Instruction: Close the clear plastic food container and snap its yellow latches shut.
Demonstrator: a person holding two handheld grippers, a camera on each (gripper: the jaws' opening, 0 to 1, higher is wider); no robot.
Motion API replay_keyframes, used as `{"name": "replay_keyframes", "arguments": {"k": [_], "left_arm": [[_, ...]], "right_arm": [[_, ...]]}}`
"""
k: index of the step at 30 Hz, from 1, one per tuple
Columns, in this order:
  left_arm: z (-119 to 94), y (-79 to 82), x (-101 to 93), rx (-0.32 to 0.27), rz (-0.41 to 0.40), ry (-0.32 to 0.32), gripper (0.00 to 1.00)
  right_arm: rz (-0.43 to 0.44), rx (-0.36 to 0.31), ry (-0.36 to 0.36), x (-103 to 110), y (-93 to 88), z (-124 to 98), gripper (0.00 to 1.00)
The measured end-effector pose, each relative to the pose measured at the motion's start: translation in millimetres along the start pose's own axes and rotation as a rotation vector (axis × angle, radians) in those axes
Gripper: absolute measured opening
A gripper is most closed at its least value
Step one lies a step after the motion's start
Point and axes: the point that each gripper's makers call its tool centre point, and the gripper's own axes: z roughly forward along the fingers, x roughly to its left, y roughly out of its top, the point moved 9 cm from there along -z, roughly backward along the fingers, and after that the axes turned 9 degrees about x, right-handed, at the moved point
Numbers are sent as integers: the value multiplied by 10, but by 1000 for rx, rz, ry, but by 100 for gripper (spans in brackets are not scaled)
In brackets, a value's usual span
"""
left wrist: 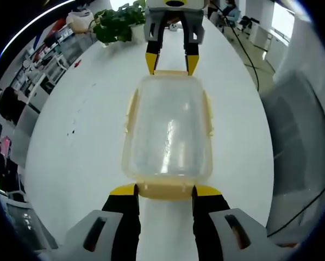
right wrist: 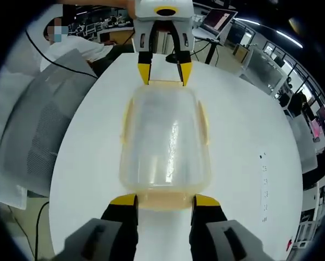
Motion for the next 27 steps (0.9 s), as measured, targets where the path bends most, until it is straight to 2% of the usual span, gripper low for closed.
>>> {"name": "replay_keyframes", "arguments": {"k": [12, 27], "left_arm": [[147, 107, 11, 0, -19, -15, 35], [279, 83, 9, 7, -35, -40, 35]], "right_arm": [[-6, 8, 38, -60, -175, 114, 34], [5, -4, 74, -86, -225, 214, 35]]}}
